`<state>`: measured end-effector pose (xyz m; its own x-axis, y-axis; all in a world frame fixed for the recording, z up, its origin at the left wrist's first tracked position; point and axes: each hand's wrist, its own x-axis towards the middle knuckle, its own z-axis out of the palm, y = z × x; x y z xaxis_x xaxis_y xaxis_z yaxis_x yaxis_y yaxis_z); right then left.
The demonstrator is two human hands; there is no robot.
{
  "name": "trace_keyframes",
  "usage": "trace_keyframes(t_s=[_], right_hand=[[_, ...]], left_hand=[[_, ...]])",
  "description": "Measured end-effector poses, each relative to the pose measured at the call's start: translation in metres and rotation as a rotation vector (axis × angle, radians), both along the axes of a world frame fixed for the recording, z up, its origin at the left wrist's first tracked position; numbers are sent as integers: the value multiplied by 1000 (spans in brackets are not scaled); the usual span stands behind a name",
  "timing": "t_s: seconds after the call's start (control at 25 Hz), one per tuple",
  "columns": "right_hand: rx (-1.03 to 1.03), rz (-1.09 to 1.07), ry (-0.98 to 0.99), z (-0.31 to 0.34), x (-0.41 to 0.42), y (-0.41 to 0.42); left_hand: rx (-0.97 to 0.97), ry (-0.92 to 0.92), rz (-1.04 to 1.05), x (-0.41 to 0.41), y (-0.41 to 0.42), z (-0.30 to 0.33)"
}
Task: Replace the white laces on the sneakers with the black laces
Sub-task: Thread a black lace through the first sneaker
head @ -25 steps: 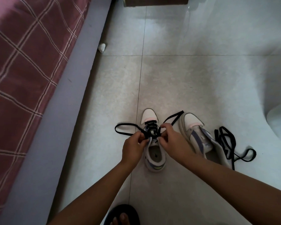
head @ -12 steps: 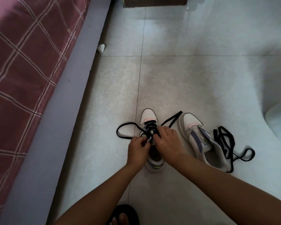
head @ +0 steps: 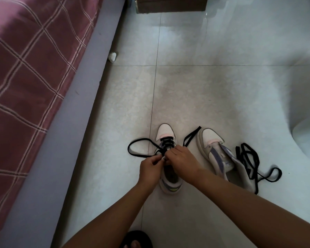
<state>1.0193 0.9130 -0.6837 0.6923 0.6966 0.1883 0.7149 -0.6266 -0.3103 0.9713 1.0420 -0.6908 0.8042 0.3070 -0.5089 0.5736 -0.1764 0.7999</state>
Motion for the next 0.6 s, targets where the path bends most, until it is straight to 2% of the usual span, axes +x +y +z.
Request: trace_keyframes(t_s=[0.16,0.32,0.4,0.52,0.6], right_hand=[[-9,53,-98,-1,0,-2],[-16,146,-359,-6,0,-8],[-4,134,-423,-8,-1,-9],[-2,47,-381,-10,-6,-5],[36,-83,-268,-8,-12,1]], left_hand=[[-64,34,31,-2,5,-1],[-71,37,17,-3,5,0],[-58,33,8,-3,5,1],[32,-10,-36,-4,6,1],[161,-36,-179,-11,-1,0]])
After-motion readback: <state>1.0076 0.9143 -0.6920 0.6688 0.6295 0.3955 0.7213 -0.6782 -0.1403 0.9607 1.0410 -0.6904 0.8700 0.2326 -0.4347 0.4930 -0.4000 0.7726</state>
